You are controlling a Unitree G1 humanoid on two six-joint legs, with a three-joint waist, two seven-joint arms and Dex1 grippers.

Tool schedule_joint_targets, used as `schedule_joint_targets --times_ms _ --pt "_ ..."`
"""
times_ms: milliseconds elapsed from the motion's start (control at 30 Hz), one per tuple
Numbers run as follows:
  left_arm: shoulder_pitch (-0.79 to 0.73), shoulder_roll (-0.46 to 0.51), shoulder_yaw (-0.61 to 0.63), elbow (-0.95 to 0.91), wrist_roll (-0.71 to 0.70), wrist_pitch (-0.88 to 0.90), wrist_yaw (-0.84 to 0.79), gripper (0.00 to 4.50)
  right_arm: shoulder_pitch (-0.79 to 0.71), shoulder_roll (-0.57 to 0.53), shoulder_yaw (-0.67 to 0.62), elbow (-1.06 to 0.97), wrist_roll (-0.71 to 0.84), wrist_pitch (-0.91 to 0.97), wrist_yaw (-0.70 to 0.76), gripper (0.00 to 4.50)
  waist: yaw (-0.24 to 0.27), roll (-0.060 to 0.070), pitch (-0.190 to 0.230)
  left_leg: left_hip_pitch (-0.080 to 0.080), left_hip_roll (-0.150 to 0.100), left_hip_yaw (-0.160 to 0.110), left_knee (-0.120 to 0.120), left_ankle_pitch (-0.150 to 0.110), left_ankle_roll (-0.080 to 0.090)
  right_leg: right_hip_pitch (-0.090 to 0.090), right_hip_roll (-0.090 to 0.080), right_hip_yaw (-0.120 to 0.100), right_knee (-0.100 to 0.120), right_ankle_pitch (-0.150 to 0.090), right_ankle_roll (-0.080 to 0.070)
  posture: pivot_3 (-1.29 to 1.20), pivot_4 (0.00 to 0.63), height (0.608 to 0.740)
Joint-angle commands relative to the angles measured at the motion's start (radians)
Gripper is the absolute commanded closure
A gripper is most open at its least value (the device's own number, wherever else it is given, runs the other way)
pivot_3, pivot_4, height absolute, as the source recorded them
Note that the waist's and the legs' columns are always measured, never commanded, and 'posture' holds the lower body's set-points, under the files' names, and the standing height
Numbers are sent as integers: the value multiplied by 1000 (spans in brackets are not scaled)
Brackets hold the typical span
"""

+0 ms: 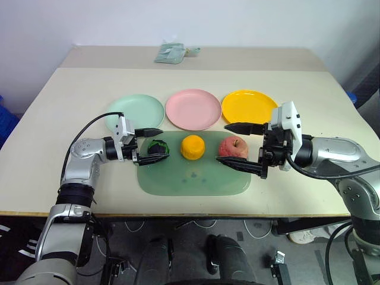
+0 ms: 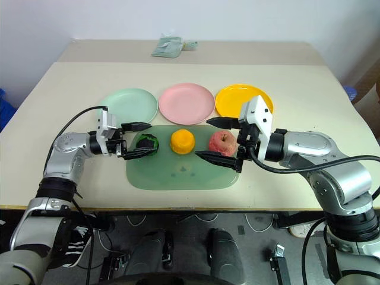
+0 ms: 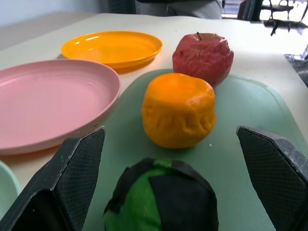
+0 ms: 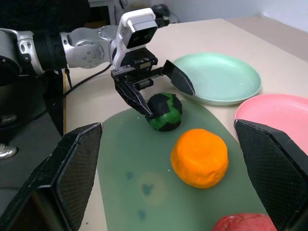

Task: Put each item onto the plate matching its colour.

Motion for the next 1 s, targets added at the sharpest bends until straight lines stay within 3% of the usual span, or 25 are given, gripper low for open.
schedule_joint_targets --times_ms 33,467,900,967,1000 --pt "-7 10 -13 -33 21 -9 19 0 -18 -2 -32 -10 2 -12 -3 45 0 0 0 0 0 0 0 0 0 0 0 0 0 0 0 0 150 740" --pt "8 46 -11 53 58 -83 19 0 -10 -14 -38 -13 -10 -18 -2 45 0 0 0 0 0 0 0 0 0 0 0 0 0 0 0 0 150 740" --pt "-5 16 -17 141 67 -121 17 0 -20 -18 -39 -12 -23 -22 4 45 0 0 0 0 0 0 0 0 0 0 0 0 0 0 0 0 150 740" --pt "-7 7 -9 144 63 -144 28 517 -19 -18 -41 -12 -26 -23 2 0 0 0 0 0 0 0 0 0 0 0 0 0 0 0 0 0 150 740" --pt "-5 3 -2 138 52 -141 29 517 -19 -17 -41 -12 -29 -25 1 0 0 0 0 0 0 0 0 0 0 0 0 0 0 0 0 0 150 740"
